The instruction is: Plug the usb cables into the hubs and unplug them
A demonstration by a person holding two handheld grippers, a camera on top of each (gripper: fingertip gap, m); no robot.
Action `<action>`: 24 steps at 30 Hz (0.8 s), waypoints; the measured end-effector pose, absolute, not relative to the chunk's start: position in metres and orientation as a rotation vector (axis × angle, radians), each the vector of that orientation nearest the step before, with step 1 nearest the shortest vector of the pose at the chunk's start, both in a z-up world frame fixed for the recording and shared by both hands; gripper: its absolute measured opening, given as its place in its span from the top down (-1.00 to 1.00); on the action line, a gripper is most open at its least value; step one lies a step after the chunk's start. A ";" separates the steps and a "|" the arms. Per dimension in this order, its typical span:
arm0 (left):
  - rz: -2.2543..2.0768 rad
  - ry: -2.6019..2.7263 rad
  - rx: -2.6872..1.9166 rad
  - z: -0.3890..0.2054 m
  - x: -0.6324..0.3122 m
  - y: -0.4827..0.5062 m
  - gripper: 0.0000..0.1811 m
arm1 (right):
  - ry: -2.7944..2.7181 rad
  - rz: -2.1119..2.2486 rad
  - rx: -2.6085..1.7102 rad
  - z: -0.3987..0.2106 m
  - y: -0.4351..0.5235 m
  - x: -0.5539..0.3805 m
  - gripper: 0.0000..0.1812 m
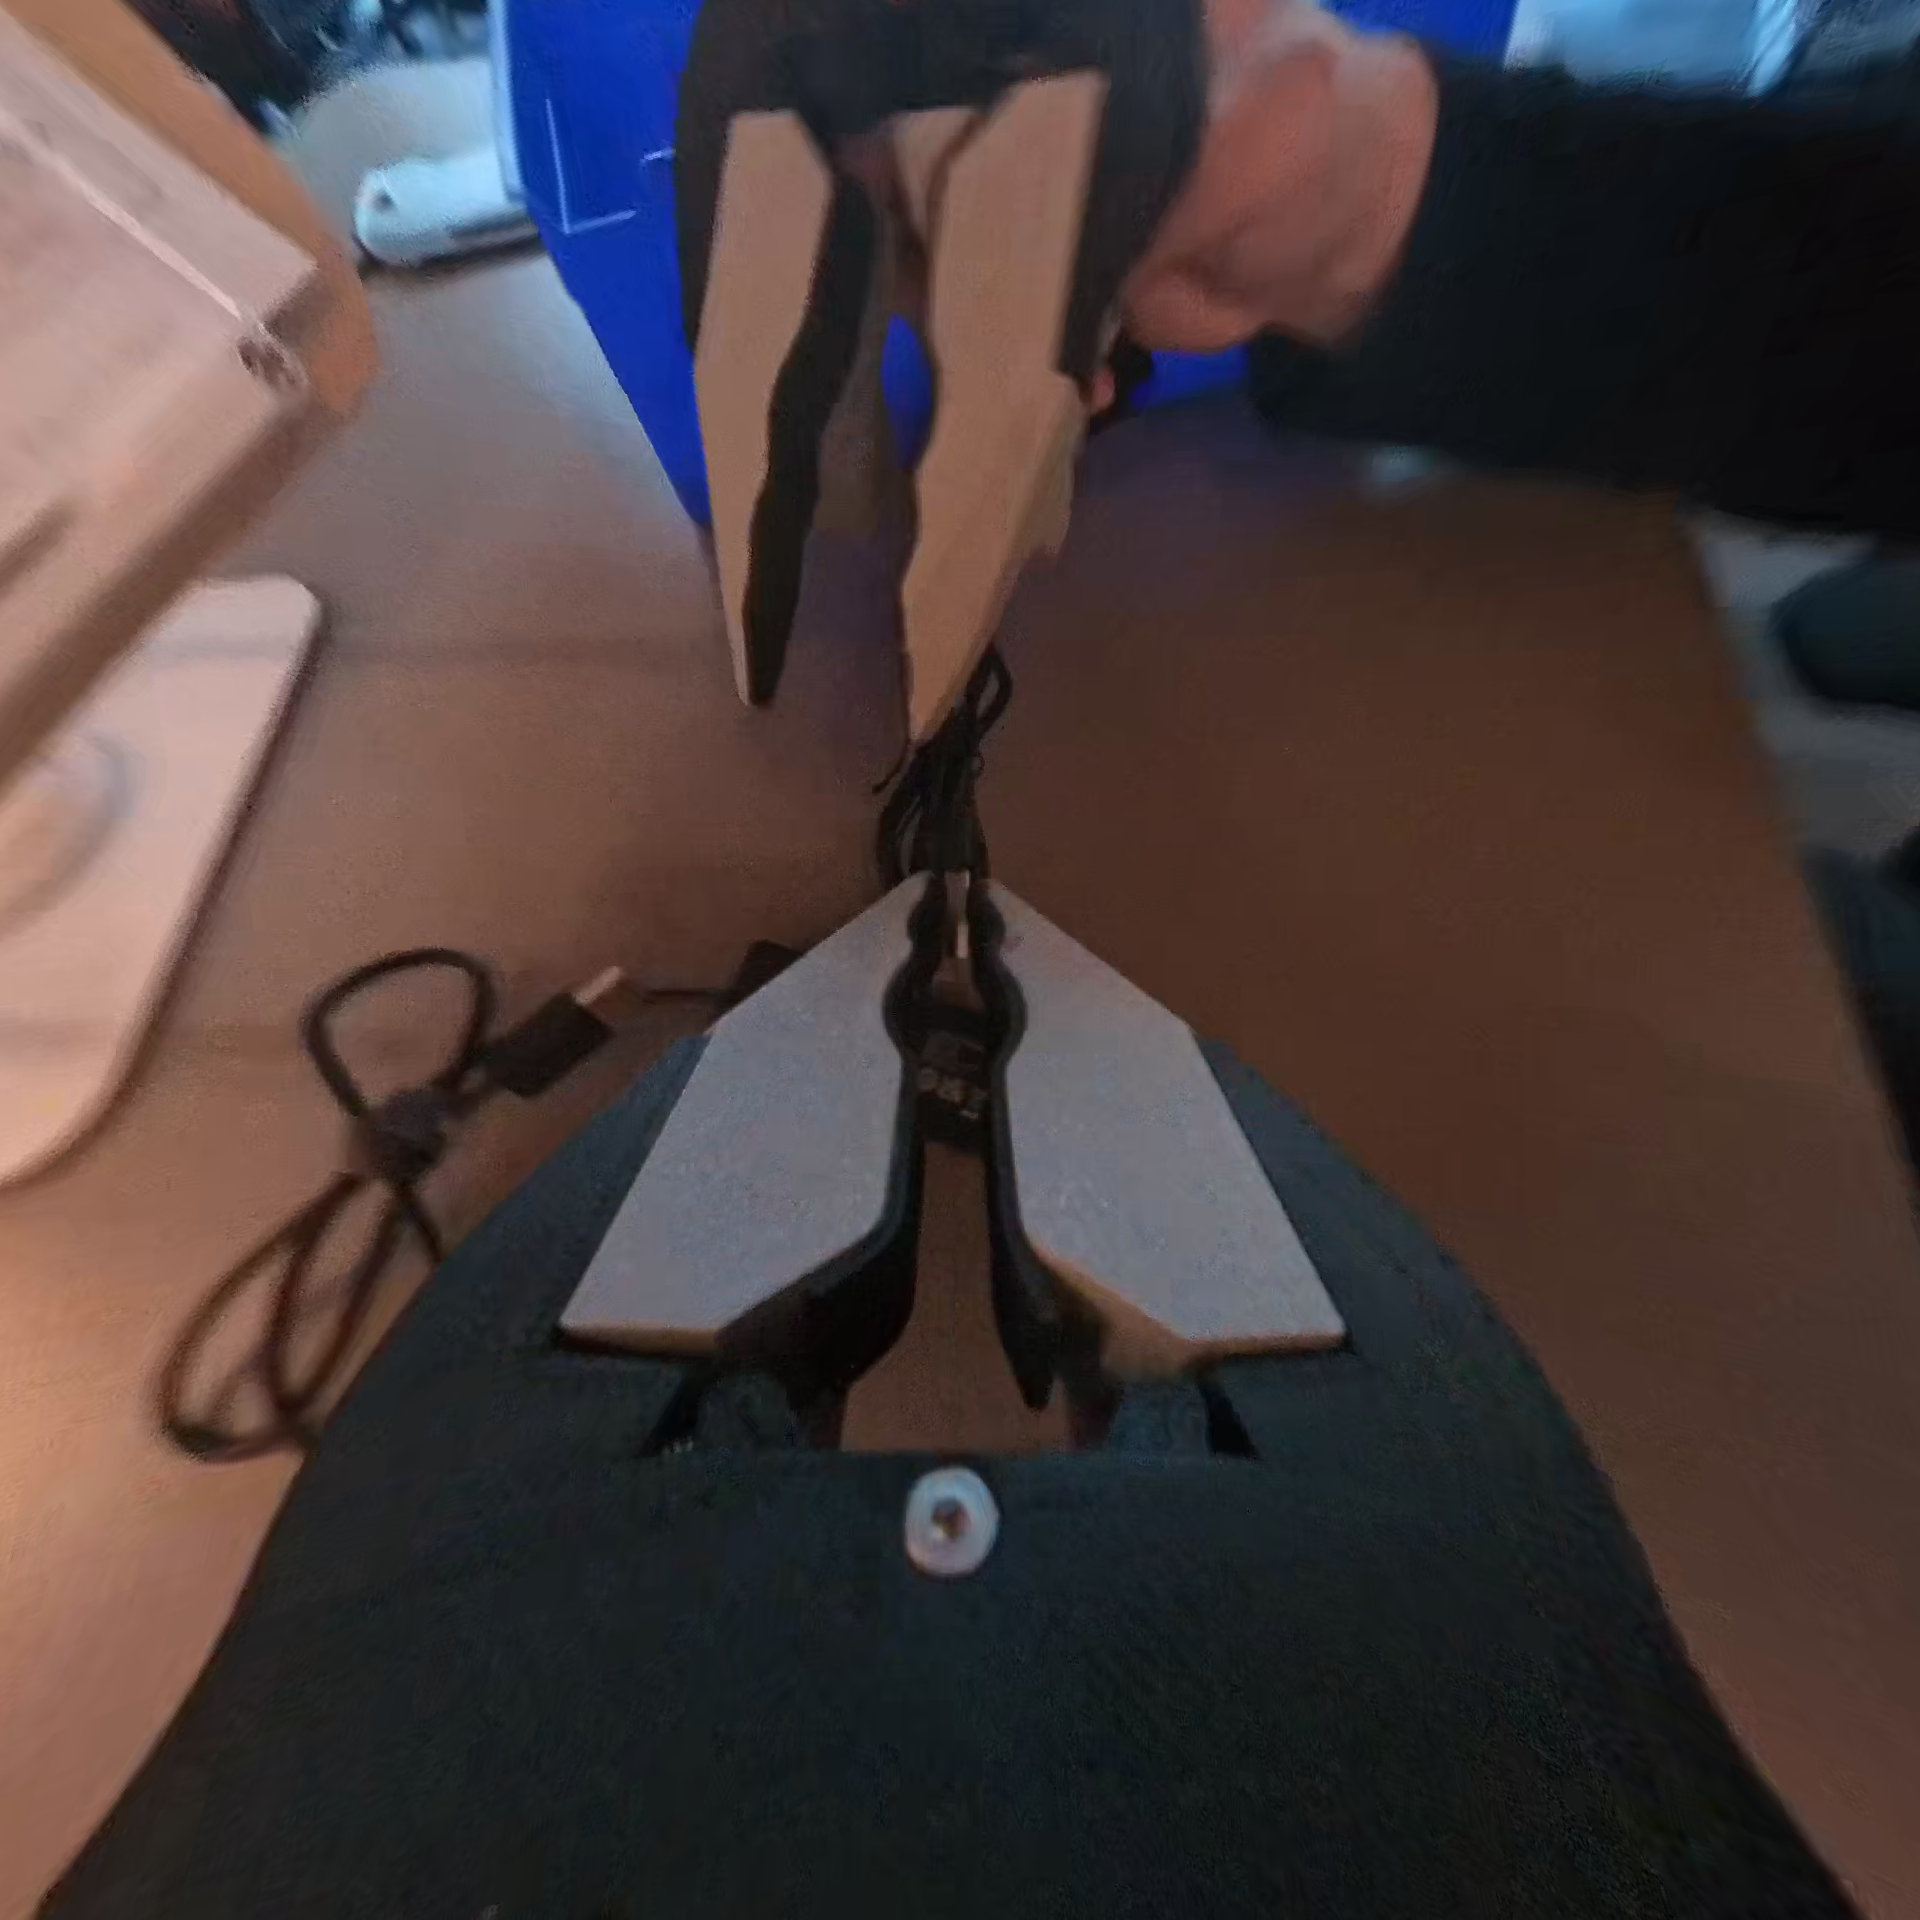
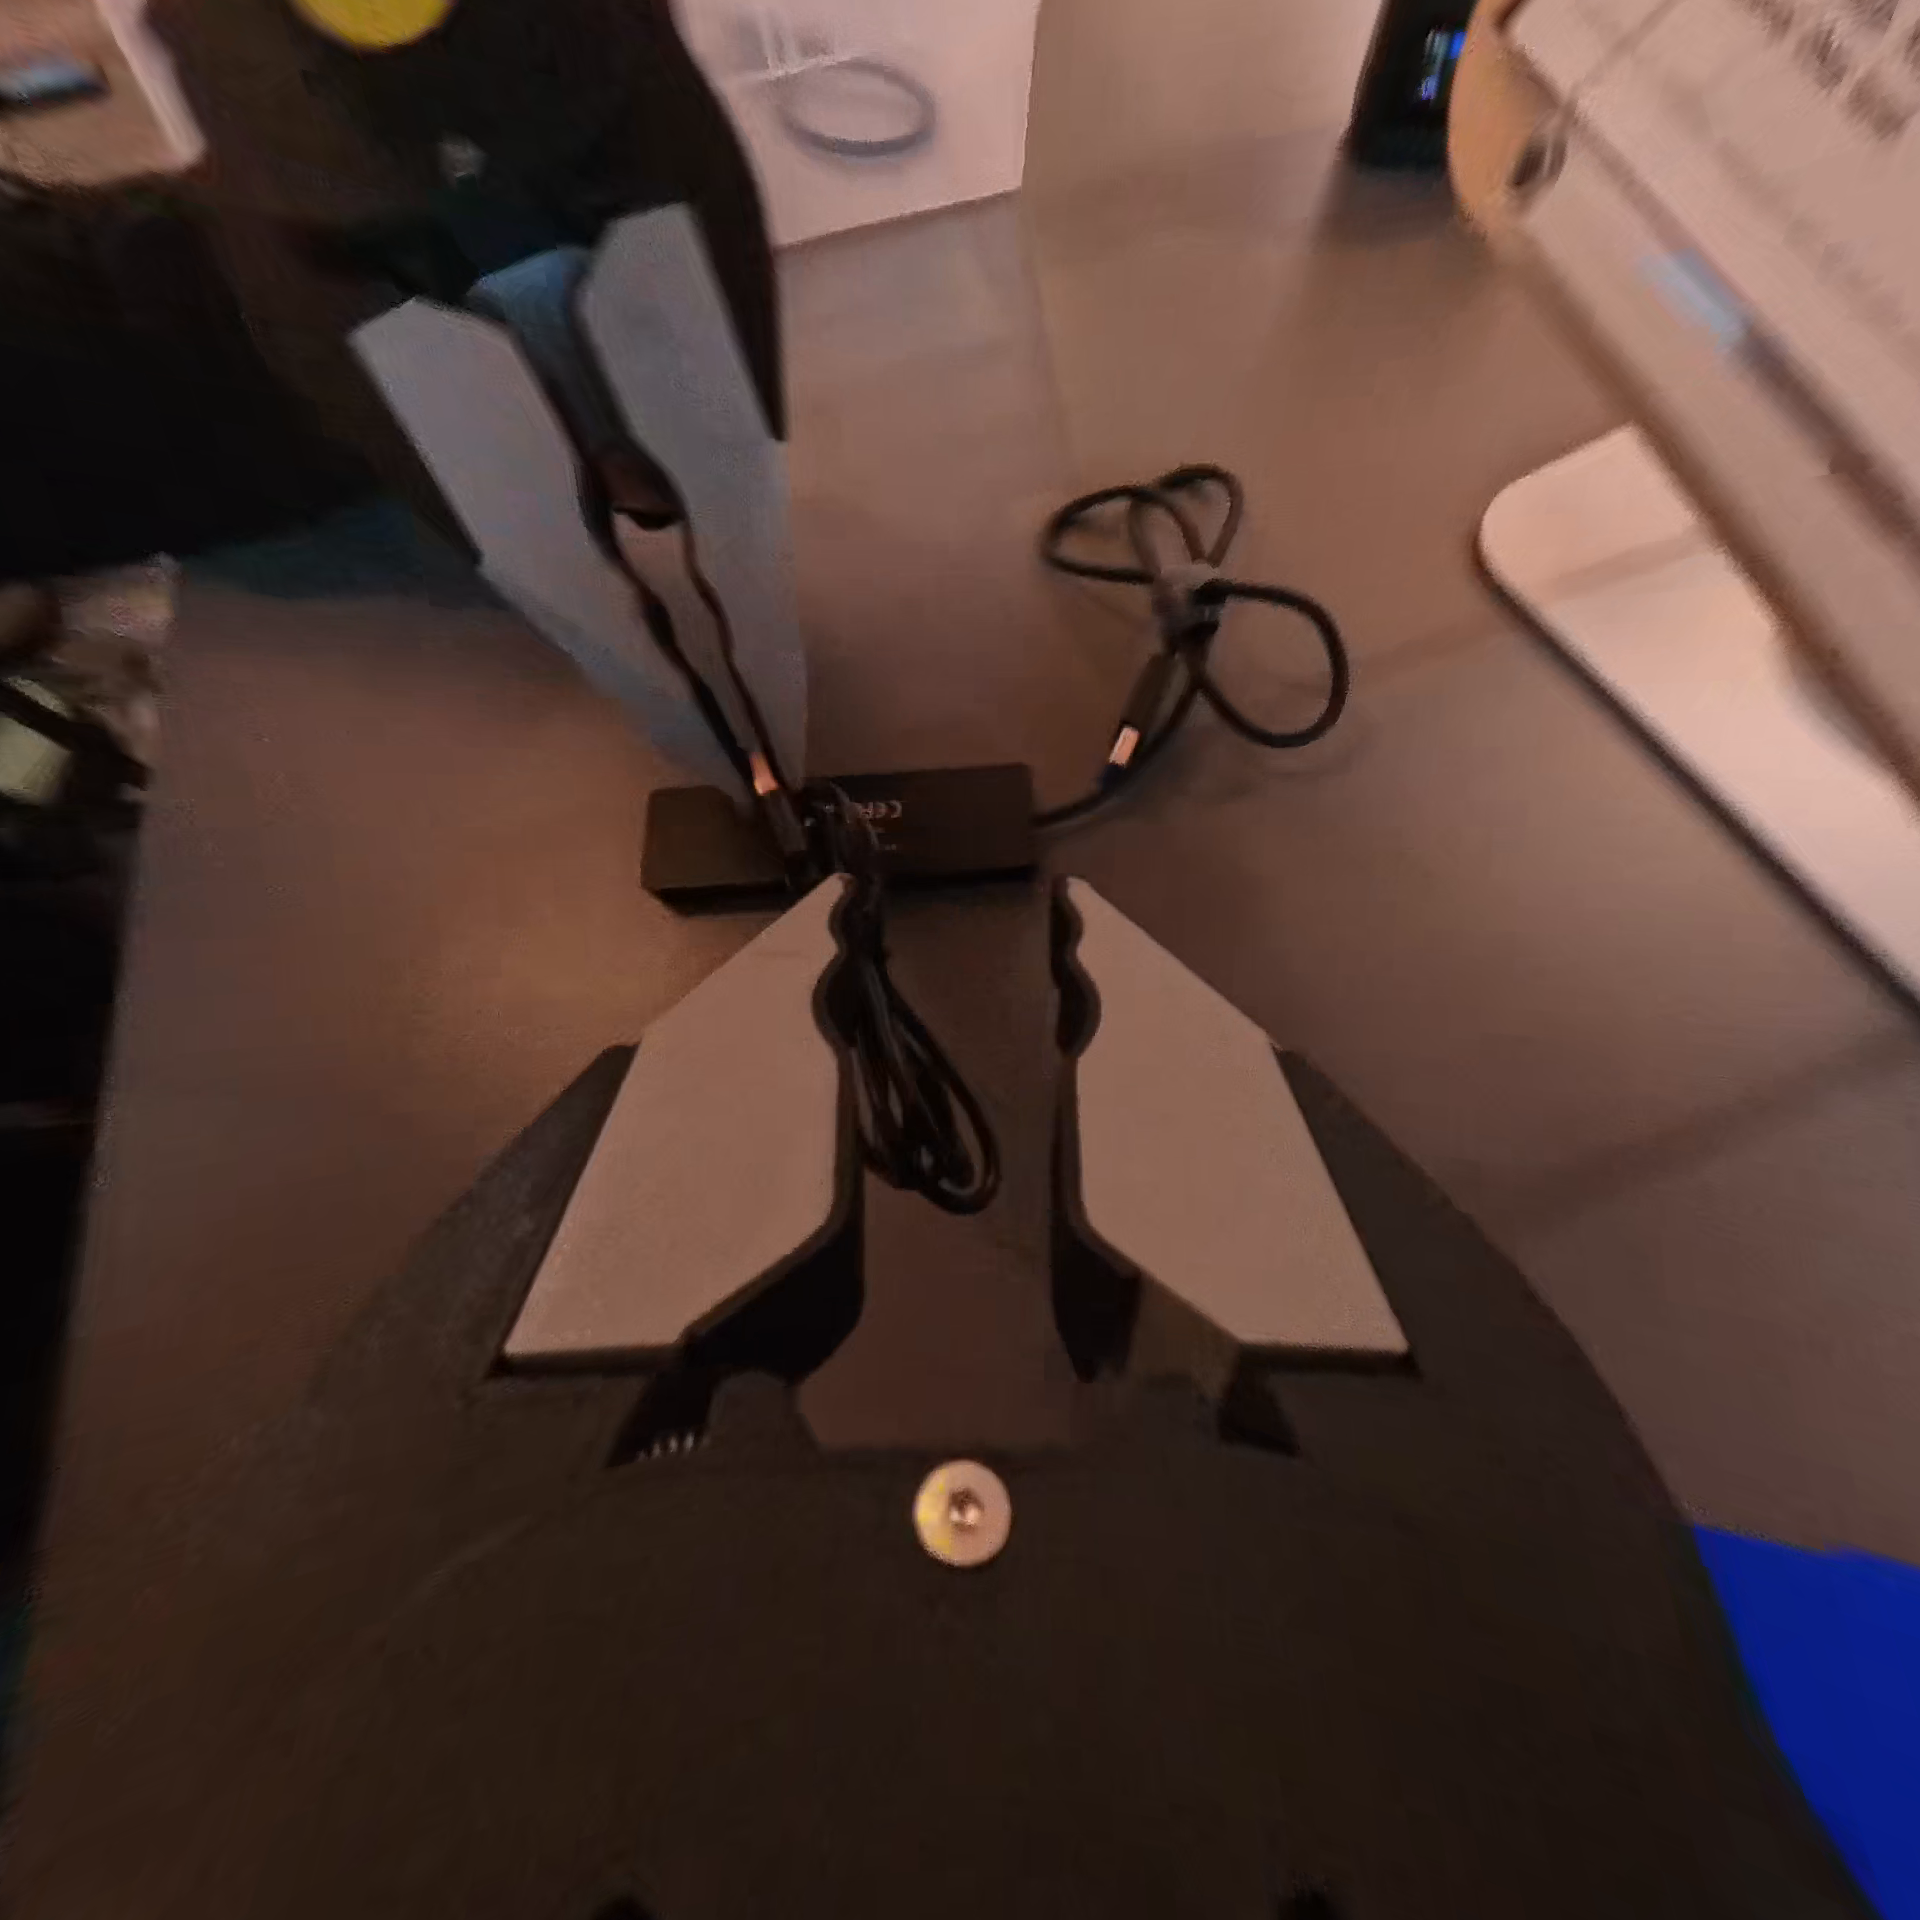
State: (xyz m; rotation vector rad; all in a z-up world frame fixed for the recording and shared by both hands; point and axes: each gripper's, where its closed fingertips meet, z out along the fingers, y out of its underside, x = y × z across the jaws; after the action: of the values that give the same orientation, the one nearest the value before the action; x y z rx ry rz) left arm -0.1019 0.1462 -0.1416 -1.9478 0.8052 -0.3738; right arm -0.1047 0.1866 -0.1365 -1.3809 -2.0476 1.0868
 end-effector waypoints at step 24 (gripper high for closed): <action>-1.100 0.295 -1.918 -0.125 -0.114 0.149 0.97 | -2.005 0.137 -0.719 -0.136 0.166 -0.119 0.82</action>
State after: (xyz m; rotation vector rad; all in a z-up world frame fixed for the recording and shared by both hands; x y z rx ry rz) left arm -0.1144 0.1489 -0.1248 -1.9175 0.2946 -1.0996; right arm -0.1191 0.1664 -0.1362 -0.7190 -2.0046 0.1369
